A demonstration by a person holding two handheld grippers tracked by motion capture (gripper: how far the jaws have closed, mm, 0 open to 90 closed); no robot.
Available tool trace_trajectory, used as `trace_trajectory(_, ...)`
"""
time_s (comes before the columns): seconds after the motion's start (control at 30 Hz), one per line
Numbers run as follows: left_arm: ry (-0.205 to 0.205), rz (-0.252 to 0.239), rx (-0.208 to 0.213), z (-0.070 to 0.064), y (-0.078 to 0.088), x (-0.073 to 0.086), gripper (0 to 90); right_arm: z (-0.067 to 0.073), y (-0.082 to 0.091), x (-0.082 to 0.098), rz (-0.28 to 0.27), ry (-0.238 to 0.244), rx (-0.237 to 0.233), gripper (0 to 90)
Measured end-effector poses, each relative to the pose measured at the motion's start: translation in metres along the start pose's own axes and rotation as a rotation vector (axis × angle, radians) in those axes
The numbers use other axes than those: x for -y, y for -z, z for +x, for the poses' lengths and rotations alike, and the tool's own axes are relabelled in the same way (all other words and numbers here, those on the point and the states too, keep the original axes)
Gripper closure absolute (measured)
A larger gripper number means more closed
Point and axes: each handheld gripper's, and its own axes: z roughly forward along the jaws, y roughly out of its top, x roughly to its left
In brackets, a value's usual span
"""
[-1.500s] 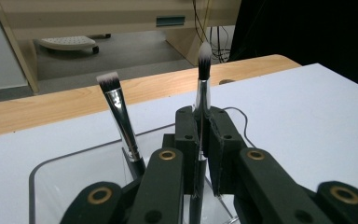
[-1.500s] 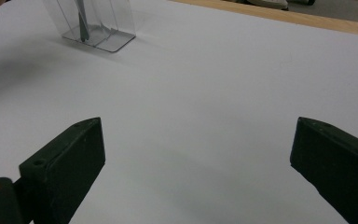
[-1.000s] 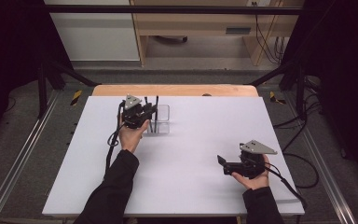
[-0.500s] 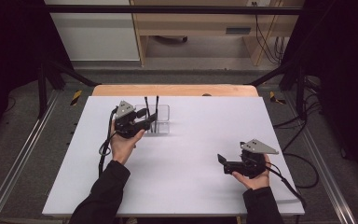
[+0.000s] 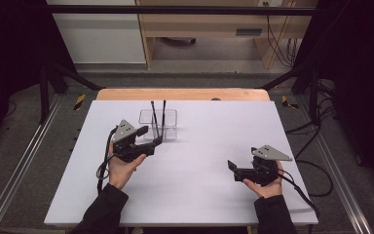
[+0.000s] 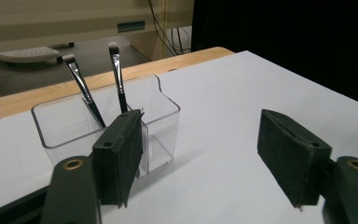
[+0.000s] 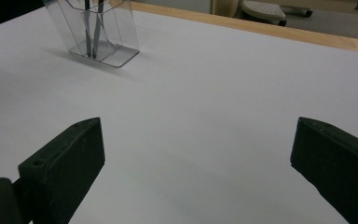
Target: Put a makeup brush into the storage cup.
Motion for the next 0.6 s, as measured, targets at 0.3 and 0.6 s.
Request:
trace_trajectory(0.3, -0.018, 0.036, -0.009, -0.002, 0.018, 0.015, 17.6, -0.001, 0.001, 0.0, -0.002, 0.002, -0.001, 3.4)
trace_trajectory(0.6, -0.003, 0.057, -0.053, 0.008, 0.041, 0.035, 10.5, -0.002, 0.004, -0.001, -0.001, 0.006, 0.001, 3.4)
